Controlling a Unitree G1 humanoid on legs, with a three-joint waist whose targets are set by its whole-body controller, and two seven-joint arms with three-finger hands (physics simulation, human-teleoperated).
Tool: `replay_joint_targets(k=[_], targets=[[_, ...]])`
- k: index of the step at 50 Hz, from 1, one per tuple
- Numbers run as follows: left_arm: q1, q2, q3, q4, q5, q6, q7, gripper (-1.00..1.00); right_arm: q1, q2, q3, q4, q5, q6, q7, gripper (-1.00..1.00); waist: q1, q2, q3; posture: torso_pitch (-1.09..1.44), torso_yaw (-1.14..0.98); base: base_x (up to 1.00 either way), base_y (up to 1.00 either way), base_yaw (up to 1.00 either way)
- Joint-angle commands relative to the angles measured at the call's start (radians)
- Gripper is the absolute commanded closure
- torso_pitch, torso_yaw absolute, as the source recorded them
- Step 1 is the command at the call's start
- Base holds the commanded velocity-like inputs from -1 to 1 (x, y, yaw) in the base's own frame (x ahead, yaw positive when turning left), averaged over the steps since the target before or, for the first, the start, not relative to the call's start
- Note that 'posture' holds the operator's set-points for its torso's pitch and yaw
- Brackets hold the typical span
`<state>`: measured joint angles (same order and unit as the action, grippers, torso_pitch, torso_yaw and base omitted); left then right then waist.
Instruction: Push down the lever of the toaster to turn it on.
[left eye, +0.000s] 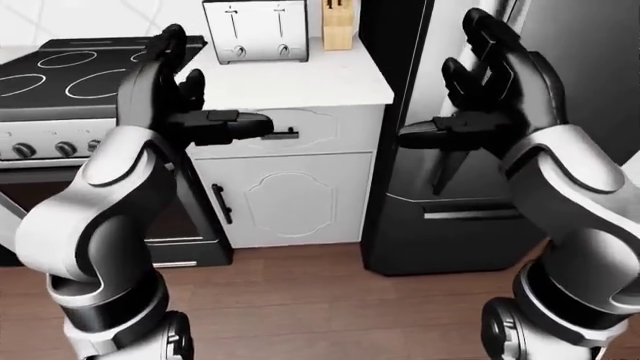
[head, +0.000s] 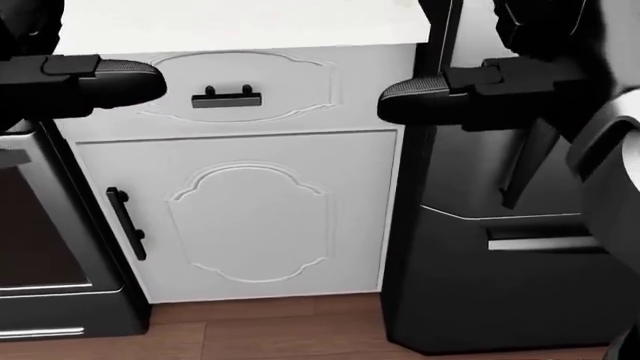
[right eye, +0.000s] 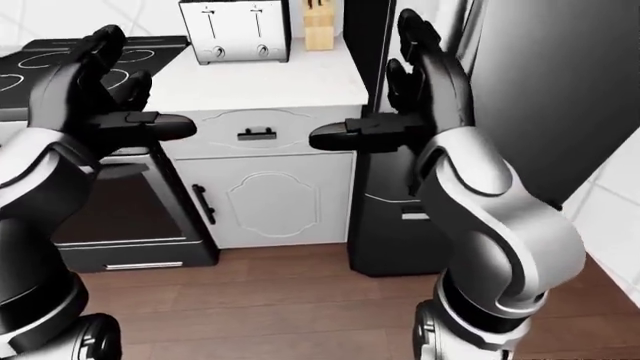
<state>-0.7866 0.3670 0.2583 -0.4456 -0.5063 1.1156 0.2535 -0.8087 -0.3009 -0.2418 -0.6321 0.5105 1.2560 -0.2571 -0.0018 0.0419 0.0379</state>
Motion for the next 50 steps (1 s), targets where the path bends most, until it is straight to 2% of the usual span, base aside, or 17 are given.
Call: replay_joint_targets(k=[1,7,10,12,16,19,22,24,26,33,37,38,40,45,47,49,50], targets=[[-0.035,0.009,0.001,-0.022,-0.002,-0.032,0.0,-1.0,-0.029,-0.018,-0.018,-0.014,0.008,-0.032,-0.011,-1.0,-0.007,0.008,-0.024,0.0,0.0,0.05,0.2,0.0],[-0.036,0.016,0.008,-0.022,-0.011,-0.034,0.005,-1.0,-0.014,-0.026,-0.005,0.0,0.017,-0.058,-0.017,-1.0,-0.003,-0.043,-0.014,0.0,0.0,0.05,0.24,0.0],[-0.036,0.017,0.008,-0.023,-0.016,-0.034,0.009,-1.0,-0.02,-0.027,-0.009,-0.005,0.026,-0.048,-0.026,-1.0,0.004,-0.1,-0.022,0.0,0.0,0.05,0.26,0.0],[-0.04,0.019,0.01,-0.026,-0.023,-0.028,0.013,-1.0,-0.018,-0.027,-0.007,-0.003,0.03,-0.052,-0.028,-1.0,-0.001,-0.079,-0.018,0.0,0.0,0.06,0.25,0.0],[-0.039,0.024,0.016,-0.022,-0.031,-0.036,0.023,-1.0,-0.013,-0.024,0.002,0.0,0.034,-0.06,-0.03,-1.0,0.002,-0.085,-0.027,0.0,0.0,0.05,0.25,0.0],[-0.042,0.027,0.019,-0.024,-0.04,-0.031,0.033,-1.0,-0.011,-0.027,-0.001,0.003,0.038,-0.064,-0.029,-1.0,0.0,-0.058,-0.014,0.0,0.0,0.05,0.25,0.0],[-0.036,0.029,0.013,-0.017,-0.041,-0.046,0.032,-1.0,-0.014,-0.027,-0.001,0.002,0.043,-0.06,-0.033,-1.0,-0.008,-0.001,-0.014,0.0,0.0,0.05,0.25,0.0],[-0.039,0.028,0.014,-0.019,-0.047,-0.042,0.035,-1.0,-0.015,-0.028,0.001,0.001,0.045,-0.06,-0.035,-1.0,-0.018,0.051,-0.04,0.0,0.0,0.05,0.25,0.0],[-0.04,0.029,0.015,-0.019,-0.051,-0.043,0.038,-1.0,-0.018,-0.029,-0.003,-0.001,0.049,-0.056,-0.038,-1.0,-0.011,0.035,-0.017,0.0,0.0,0.05,0.25,0.0],[-0.042,0.034,0.015,-0.023,-0.062,-0.04,0.047,-1.0,-0.02,-0.035,-0.007,-0.004,0.063,-0.055,-0.045,-1.0,-0.005,-0.043,-0.008,0.0,0.0,0.07,0.25,0.0],[-0.045,0.036,0.015,-0.025,-0.068,-0.037,0.052,-1.0,-0.015,-0.036,-0.002,0.002,0.062,-0.065,-0.045,-1.0,0.002,-0.115,-0.014,0.0,0.0,0.09,0.25,0.0],[-0.045,0.036,0.015,-0.027,-0.069,-0.034,0.054,-1.0,-0.015,-0.037,-0.003,0.003,0.063,-0.066,-0.045,-1.0,-0.006,-0.082,-0.014,0.0,0.0,0.09,0.26,0.0],[-0.042,0.037,0.012,-0.023,-0.069,-0.042,0.052,-1.0,-0.015,-0.04,-0.007,0.002,0.066,-0.065,-0.045,-1.0,0.002,-0.102,-0.024,0.0,0.0,0.1,0.26,0.0],[-0.044,0.036,0.011,-0.028,-0.072,-0.037,0.055,-1.0,-0.015,-0.04,-0.006,0.001,0.072,-0.066,-0.048,-1.0,-0.002,-0.058,-0.008,0.0,0.0,0.14,0.26,0.0],[-0.046,0.036,0.014,-0.03,-0.075,-0.034,0.057,-1.0,-0.01,-0.041,-0.002,0.006,0.069,-0.076,-0.045,-1.0,-0.009,-0.023,-0.007,0.0,0.0,0.15,0.26,0.0],[-0.048,0.038,0.015,-0.03,-0.077,-0.032,0.059,-1.0,-0.011,-0.042,-0.002,0.006,0.069,-0.076,-0.045,-1.0,-0.016,0.047,-0.024,0.0,0.0,0.16,0.26,0.0],[-0.045,0.038,0.012,-0.026,-0.075,-0.038,0.057,-1.0,-0.013,-0.041,-0.002,0.004,0.071,-0.072,-0.047,-1.0,-0.012,0.038,-0.025,0.0,0.0,0.15,0.26,0.0]])
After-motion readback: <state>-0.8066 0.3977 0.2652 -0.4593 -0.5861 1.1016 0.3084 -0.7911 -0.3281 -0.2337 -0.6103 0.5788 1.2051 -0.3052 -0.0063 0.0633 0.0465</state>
